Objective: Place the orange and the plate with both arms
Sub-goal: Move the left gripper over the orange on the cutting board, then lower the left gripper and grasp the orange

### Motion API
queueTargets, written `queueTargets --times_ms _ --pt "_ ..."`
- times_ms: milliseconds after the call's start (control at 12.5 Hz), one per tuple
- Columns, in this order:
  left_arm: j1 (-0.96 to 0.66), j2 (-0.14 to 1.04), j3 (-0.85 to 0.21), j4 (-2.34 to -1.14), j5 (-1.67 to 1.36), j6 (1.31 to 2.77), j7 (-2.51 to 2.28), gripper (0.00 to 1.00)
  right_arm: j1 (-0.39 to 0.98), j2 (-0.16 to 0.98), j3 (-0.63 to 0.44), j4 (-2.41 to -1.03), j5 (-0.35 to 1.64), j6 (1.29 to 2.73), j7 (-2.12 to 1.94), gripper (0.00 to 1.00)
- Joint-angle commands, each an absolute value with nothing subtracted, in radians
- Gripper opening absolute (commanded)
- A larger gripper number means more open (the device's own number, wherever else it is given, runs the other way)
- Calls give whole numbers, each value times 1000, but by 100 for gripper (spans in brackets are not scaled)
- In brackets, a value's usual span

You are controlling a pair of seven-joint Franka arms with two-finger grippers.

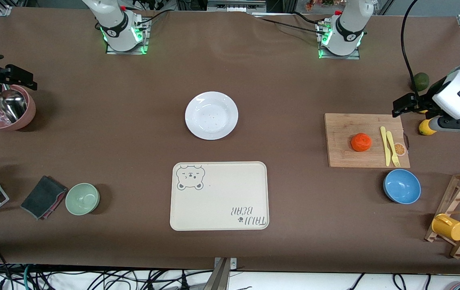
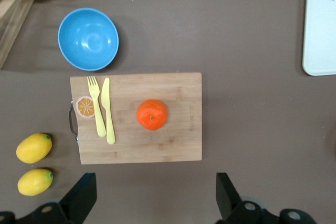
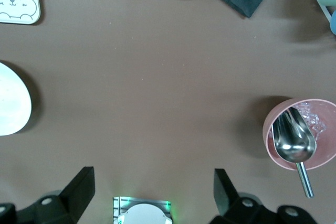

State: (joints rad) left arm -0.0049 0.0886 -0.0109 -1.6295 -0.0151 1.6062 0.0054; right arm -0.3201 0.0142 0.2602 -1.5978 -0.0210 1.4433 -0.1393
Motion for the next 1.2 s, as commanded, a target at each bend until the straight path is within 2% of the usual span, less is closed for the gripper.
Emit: queueTargets --times_ms 0,319,638,878,1117 --pt "26 150 -11 -1644 -28 1598 28 100 -321 3 259 -1578 -11 1407 -158 100" --pt "32 273 -12 -1673 -28 1716 29 100 -322 6 221 -1578 104 1422 -158 100" --pt "20 311 -14 -1898 -18 2006 32 100 -322 8 216 -1580 103 1436 -150 100" --pt "25 369 -17 -1960 69 2109 31 100 -319 5 224 -1583 98 1427 -153 100" --pt "29 393 -18 -2067 71 2271 31 100 -318 2 233 -1583 72 1398 -153 100"
